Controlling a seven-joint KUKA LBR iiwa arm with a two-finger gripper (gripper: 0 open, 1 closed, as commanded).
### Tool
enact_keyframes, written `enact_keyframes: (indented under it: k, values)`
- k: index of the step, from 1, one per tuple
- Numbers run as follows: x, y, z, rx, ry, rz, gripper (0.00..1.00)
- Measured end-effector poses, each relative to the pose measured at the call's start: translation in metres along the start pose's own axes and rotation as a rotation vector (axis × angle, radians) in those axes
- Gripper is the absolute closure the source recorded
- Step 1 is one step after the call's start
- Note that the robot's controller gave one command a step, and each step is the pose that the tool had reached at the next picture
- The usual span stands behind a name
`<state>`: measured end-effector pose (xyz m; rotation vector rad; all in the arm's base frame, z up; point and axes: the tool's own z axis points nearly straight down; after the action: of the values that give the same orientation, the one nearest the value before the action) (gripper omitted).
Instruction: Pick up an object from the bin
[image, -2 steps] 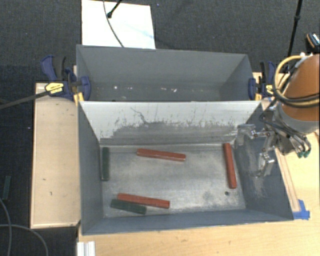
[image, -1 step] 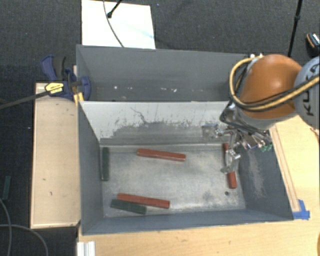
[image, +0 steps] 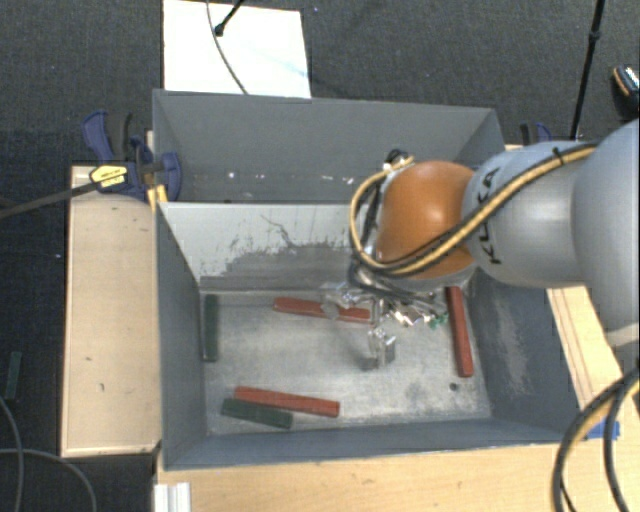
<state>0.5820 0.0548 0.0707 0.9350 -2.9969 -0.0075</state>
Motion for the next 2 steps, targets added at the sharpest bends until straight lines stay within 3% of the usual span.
enact_keyframes:
  k: [1, 2]
  values:
    - [0.028, -0.047, -0.002, 0.007, -0.001, -0.003, 0.00]
    - [-0.004, 0.001, -0.033, 0.005, -0.009, 0.036, 0.00]
